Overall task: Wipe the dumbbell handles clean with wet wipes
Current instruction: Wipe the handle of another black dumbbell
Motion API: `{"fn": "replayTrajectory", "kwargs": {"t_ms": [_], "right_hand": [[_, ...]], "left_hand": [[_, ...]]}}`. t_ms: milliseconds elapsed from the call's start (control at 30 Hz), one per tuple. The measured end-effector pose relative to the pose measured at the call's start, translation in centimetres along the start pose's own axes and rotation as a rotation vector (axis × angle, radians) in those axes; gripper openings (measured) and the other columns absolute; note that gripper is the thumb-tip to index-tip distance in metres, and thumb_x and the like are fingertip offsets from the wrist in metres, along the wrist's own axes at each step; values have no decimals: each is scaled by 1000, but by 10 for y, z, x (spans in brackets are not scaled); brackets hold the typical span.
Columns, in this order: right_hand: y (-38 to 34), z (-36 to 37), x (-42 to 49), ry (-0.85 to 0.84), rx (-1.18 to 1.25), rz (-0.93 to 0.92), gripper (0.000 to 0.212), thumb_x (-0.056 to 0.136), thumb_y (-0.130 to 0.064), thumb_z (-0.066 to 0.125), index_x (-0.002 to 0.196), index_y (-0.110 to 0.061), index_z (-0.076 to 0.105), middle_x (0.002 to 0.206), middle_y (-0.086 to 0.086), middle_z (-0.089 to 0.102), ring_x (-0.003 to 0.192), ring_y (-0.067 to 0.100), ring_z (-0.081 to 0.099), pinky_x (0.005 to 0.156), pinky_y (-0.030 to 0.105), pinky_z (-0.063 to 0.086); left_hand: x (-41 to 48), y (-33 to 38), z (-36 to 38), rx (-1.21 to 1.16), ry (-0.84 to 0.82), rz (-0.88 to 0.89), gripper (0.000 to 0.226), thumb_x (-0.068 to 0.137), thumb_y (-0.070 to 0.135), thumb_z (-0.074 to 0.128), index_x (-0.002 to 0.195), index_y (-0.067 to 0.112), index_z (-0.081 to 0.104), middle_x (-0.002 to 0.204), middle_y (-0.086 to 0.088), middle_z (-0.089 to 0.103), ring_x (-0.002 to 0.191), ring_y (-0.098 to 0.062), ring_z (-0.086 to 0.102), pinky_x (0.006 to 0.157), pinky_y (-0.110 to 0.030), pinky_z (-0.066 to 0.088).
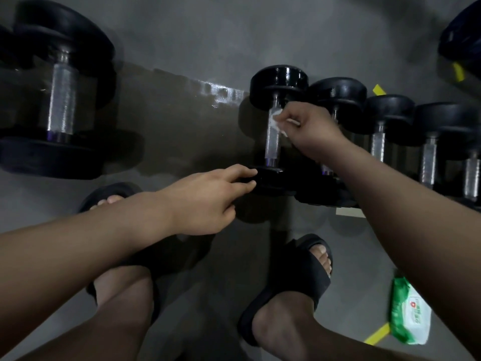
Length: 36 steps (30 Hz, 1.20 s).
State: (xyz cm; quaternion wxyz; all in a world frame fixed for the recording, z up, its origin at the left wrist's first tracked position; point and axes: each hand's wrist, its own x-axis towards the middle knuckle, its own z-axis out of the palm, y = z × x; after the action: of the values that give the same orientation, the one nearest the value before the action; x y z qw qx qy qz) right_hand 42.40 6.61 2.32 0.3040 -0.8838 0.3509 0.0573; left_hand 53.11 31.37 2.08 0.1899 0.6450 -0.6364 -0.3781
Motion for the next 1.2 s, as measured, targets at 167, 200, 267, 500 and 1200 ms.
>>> {"fn": "replayTrajectory", "kwargs": {"t_ms": [167, 200, 267, 500, 1200], "right_hand": [[12, -2, -19, -376, -53, -85, 6, 90, -18, 74, 87, -23, 74, 91, -15, 72, 89, -4, 66, 84, 28, 54], [12, -4, -19, -417, -73, -93, 7, 89, -16, 75, 87, -23, 75, 92, -13, 74, 91, 0, 68, 88, 33, 56], [11, -9, -14, -415, -120, -138, 8, 88, -16, 76, 86, -25, 77, 92, -10, 76, 92, 4, 70, 90, 36, 56], [1, -8, -15, -308, 26, -16, 18, 91, -20, 74, 86, -37, 74, 97, -17, 74, 94, -4, 67, 92, 26, 54], [-19, -2, -7, -482, -598, -433, 17, 91, -15, 61, 101, -16, 76, 95, 9, 56, 88, 31, 60, 74, 36, 49]], "left_hand": [[1, -2, -1, 7, 6, 1, 60, 94, 23, 50, 153, 28, 41, 160, 19, 22, 140, -4, 38, 107, -25, 43], [2, -2, -2, 7, 13, 5, 59, 93, 23, 51, 152, 28, 43, 159, 18, 24, 138, -4, 40, 106, -26, 44], [4, -3, -1, 7, 23, 10, 57, 93, 22, 51, 149, 26, 47, 157, 16, 28, 136, -6, 44, 105, -29, 47], [2, -2, 0, 23, -3, 1, 60, 93, 22, 51, 152, 26, 42, 161, 17, 23, 139, -6, 41, 106, -30, 46], [4, -6, -4, 23, -5, 13, 58, 93, 22, 50, 151, 30, 44, 159, 17, 29, 140, -8, 39, 112, -20, 33]]}}
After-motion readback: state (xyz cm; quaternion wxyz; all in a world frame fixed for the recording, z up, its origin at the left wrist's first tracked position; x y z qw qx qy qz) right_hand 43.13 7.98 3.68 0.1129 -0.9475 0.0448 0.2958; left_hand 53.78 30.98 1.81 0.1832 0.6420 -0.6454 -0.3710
